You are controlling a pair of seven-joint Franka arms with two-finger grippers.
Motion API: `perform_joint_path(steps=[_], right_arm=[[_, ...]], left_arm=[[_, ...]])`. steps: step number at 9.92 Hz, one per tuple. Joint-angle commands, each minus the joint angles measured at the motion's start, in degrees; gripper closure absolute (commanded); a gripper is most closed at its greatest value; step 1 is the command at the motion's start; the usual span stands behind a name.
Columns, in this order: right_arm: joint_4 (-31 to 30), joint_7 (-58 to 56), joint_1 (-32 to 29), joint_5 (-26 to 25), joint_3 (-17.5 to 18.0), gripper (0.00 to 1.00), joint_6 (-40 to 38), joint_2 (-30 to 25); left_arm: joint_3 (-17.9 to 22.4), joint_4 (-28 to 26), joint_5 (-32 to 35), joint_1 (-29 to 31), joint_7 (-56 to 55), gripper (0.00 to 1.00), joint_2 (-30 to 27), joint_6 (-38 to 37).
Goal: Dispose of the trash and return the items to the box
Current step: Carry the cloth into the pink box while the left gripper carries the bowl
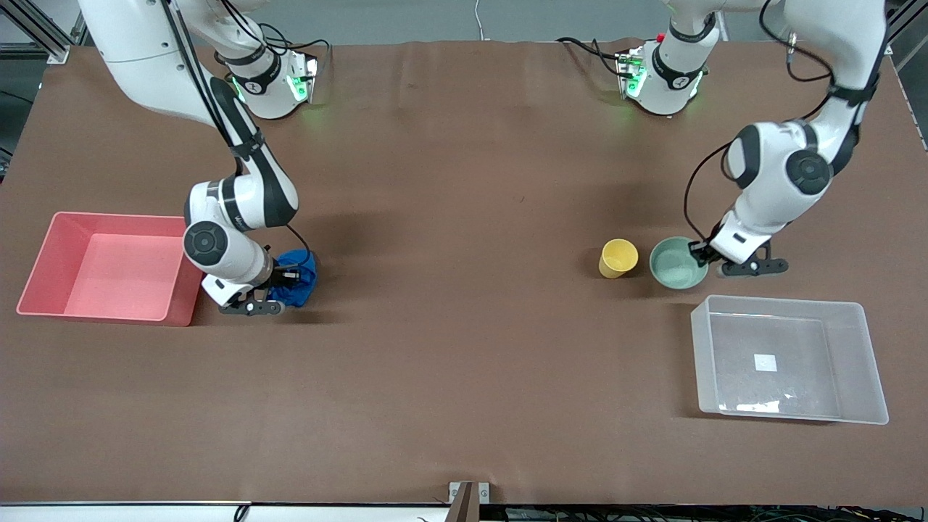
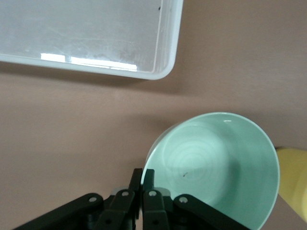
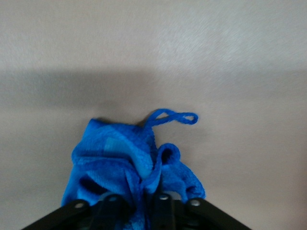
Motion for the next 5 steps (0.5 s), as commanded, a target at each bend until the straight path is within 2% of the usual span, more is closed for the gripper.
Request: perform_joint_path(steps=[1,3,5], right_arm=[[7.7,-1.4,-3.3,0.7,0.4,0.96,-13.4,-1.9],[14.7,-9.3,-9.8,0.7,0.2,0.96,-23.8,-4.1],[15.6,-19.1,-17.2,0.6,0.0,0.96,-24.7,-7.6]], left_arm=[[2.2,7.1,1.0,0.1,2.7,1.0,-1.8,-8.9],[3.7,18.1,0.1,0.3,5.5,1.0,4.4,-9.8],[5.1,33.3,-3.4,0.4,8.6,1.0,14.9,-14.4]])
